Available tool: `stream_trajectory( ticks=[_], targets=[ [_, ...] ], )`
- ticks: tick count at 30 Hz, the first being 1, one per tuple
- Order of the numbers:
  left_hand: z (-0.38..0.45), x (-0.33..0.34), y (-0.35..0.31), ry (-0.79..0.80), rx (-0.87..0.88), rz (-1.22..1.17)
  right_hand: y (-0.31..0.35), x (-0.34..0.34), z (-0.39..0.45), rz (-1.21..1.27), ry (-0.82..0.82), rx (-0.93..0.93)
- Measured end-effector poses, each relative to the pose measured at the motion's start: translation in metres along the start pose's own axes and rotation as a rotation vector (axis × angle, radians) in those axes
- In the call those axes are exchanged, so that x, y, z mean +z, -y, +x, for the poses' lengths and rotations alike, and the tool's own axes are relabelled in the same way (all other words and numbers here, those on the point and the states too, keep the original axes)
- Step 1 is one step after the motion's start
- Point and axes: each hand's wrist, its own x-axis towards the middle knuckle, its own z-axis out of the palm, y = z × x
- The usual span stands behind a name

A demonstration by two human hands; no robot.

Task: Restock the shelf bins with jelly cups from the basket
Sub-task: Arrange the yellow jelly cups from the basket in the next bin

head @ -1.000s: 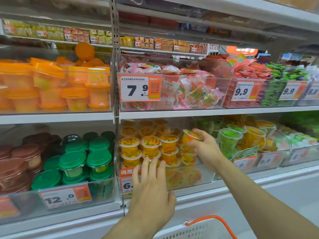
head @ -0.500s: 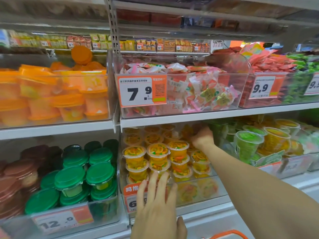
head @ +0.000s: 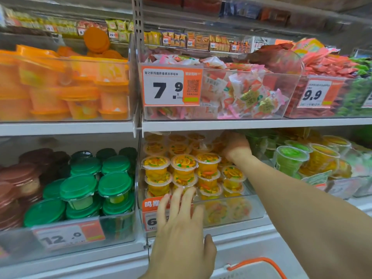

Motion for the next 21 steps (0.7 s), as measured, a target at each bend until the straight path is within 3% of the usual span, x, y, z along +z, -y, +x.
stream_trajectory(
  ticks=[8,16,21],
  targets=[
    [-0.002,-0.001,-0.010,0.004,-0.047,-0.007,0.002,0.008,-0.018,0.188,-0.103,0.186],
    [-0.004,-0.005,-0.009,0.073,-0.059,-0.033,0.006,-0.001,-0.026,0.222,-0.097,0.261],
    [-0.004,-0.012,-0.011,0.138,-0.071,-0.060,0.005,0.005,-0.029,0.473,-0.013,0.294]
  ],
)
